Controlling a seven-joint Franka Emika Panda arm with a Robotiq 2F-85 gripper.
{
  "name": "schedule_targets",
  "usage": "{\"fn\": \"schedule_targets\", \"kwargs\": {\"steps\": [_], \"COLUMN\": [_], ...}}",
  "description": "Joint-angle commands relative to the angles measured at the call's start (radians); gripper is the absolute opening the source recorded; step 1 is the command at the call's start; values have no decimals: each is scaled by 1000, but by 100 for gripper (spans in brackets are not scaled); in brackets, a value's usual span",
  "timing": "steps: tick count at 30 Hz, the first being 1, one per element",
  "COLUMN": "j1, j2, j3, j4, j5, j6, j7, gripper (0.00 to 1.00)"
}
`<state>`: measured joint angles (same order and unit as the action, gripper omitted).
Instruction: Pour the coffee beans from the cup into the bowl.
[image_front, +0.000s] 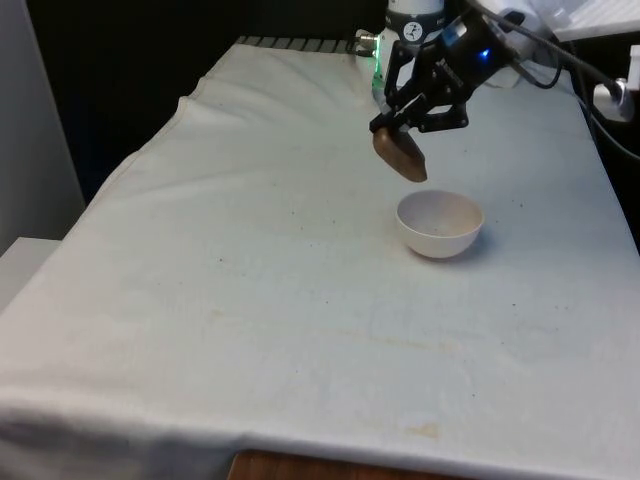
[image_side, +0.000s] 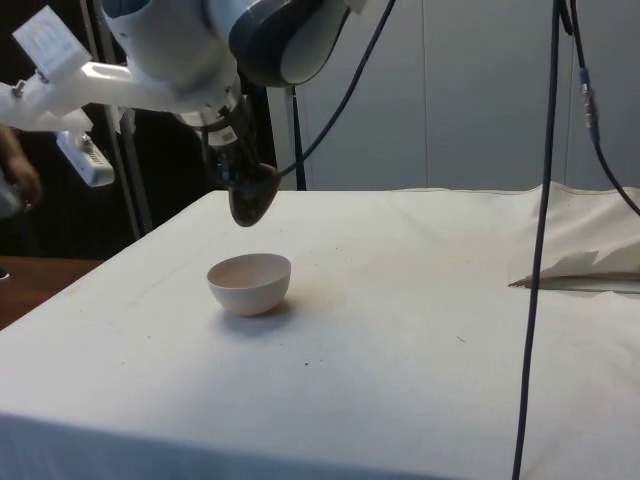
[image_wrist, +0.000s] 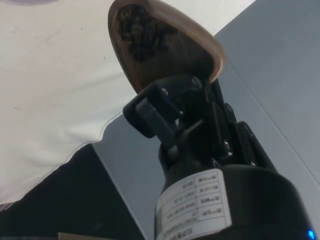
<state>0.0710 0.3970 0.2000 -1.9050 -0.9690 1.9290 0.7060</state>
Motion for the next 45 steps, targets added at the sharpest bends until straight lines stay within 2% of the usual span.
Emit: {"fn": "schedule_targets", "kwargs": {"steps": [1,7,8,9,14,16,17,24,26,27,34,35,36,42,43,45], "j1": [-1,0,0,0,-2,0,-2,-3,0,-3,-2,0,-2,-1,0,-1], "j2": [-9,-12,-4,-12,-12,-4,-12,-14,-5,-16,-31,-24,-33,-46,-38,-48], "j3": [1,3,2,3,7,6,8,9,8,10,15,14,15,20,19,21], "j4": [-13,-29,-17,-30,-37,-26,-38,-48,-38,-53,-82,-73,-85,-109,-99,-115], "j5": [-12,-39,-28,-42,-64,-56,-71,-103,-100,-109,-140,-134,-144,-176,-166,-194], "j6": [22,41,23,43,56,37,60,80,63,82,83,68,84,83,71,83], "j7": [7,24,18,25,24,23,23,18,20,17,15,18,15,14,17,16], "gripper": [0,0,0,0,0,0,0,0,0,0,0,0,0,0,0,0]}}
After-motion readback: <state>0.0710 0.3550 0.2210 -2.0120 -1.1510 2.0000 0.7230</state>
